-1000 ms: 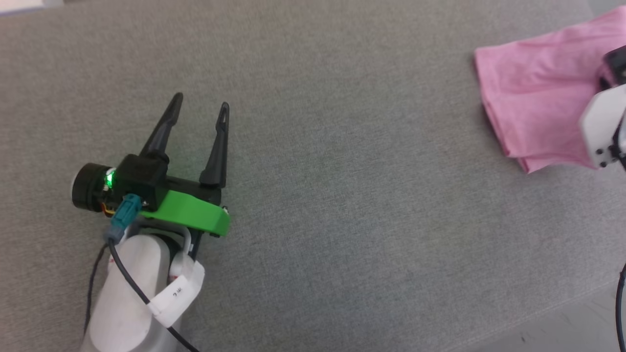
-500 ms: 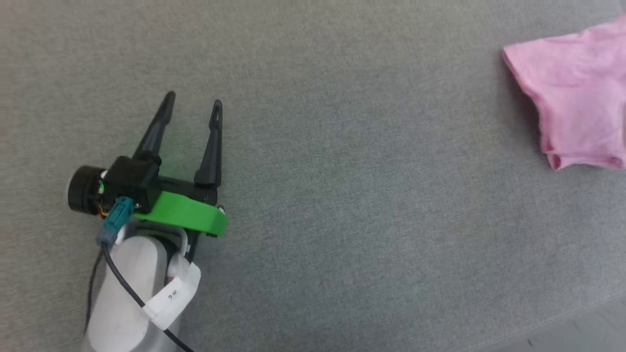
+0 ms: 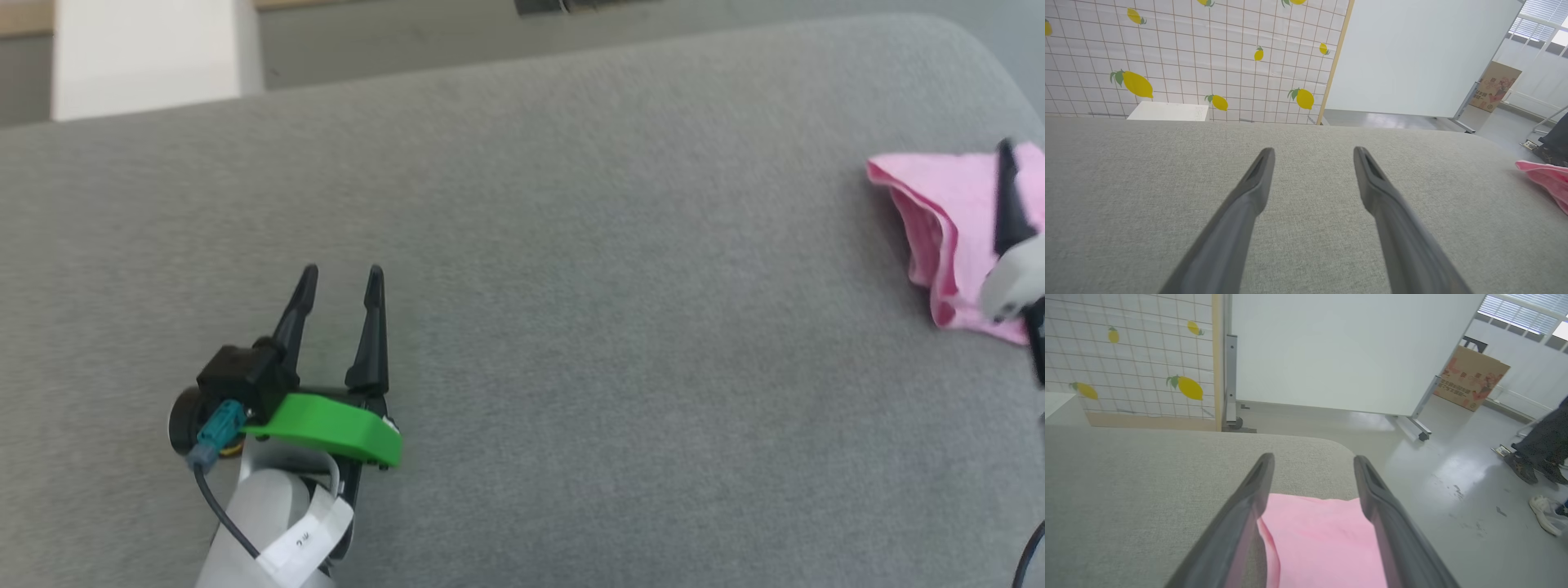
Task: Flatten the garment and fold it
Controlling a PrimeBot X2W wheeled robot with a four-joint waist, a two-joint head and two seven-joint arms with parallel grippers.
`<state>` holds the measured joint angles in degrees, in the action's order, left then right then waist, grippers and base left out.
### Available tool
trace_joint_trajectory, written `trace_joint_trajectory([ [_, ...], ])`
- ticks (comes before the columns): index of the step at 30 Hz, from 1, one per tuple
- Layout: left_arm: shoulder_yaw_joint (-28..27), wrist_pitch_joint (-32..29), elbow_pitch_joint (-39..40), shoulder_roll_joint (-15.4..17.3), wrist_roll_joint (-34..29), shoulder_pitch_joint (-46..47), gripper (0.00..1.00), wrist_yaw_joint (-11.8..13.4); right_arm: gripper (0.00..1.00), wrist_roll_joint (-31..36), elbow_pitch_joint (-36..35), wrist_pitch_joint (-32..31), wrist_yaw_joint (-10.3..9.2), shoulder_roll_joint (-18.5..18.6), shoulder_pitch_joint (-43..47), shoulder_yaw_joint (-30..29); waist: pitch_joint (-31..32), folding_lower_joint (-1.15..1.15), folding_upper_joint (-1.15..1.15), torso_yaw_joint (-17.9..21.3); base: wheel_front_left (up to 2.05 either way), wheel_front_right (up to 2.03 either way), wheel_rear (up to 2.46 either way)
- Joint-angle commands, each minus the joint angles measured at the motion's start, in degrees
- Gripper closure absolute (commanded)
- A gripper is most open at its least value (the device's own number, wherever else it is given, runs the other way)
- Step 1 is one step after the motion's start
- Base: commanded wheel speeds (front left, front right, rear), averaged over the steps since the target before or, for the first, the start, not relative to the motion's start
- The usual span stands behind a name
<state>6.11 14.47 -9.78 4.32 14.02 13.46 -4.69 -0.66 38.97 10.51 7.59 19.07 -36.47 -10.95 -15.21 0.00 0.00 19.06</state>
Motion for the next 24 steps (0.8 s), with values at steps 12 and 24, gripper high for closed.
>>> trace_joint_trajectory([
  [12,-0.17,0.51,-1.52,-1.16,1.98,-4.63,0.0,-0.44,0.0,-10.92,-24.37,1.74,-0.1,-7.71,21.48,4.24,10.78,0.0,0.0,-10.39,0.0,0.0,0.0],
  [24,0.5,0.52,-1.71,-1.42,2.39,-7.52,0.0,0.43,0.0,-8.88,-32.58,1.11,-0.1,-12.82,32.25,6.13,12.68,0.0,0.0,-13.39,0.0,0.0,0.0],
])
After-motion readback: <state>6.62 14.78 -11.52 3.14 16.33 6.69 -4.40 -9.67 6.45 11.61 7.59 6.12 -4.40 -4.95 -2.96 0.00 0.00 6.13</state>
